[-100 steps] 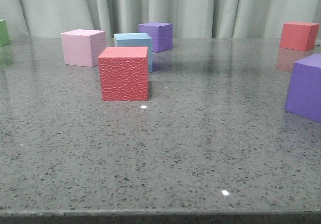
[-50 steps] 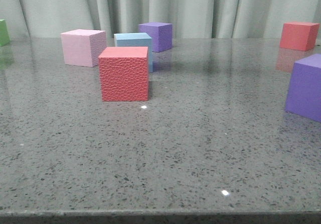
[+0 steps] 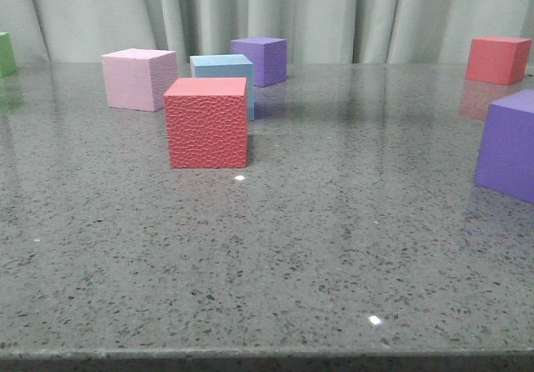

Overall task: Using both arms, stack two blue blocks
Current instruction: 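Lower the left gripper onto the second light blue cube and grasp it, then lift the held cube with the left gripper over the first blue cube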

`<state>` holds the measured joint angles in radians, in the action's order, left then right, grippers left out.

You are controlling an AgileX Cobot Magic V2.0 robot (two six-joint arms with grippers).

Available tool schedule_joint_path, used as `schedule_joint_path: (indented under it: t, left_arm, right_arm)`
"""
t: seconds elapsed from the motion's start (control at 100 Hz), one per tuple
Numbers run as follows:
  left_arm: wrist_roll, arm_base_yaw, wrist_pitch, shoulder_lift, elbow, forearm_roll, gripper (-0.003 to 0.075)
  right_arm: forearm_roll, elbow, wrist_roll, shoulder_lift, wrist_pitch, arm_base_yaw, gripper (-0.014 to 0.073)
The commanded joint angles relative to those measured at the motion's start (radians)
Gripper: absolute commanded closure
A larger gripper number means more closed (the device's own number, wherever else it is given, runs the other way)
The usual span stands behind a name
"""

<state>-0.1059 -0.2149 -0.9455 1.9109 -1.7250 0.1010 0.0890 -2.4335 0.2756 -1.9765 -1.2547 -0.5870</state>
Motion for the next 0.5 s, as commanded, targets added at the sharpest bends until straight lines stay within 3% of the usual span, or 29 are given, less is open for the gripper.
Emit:
schedule_joint_path:
  t: [0.0,0.27,0.49]
  left_arm:
    - [-0.003,0.000,0.025,-0.050,-0.033,0.006,0.0372]
    - [-0.003,0.000,-0.026,-0.050,-0.054,0.006,0.0385]
    - [-0.003,0.000,-0.106,-0.050,-0.142,0.044,0.0385]
  right_arm:
    - [0.000,-0.029,-0.022,0.059,-0.068,0.001,0.0193]
    - [-0.067,-0.022,-0.026,0.073,-0.068,0.001,0.0193]
    - [-0.145,0.096,-0.015,0.155,-0.063,0.001,0.0193]
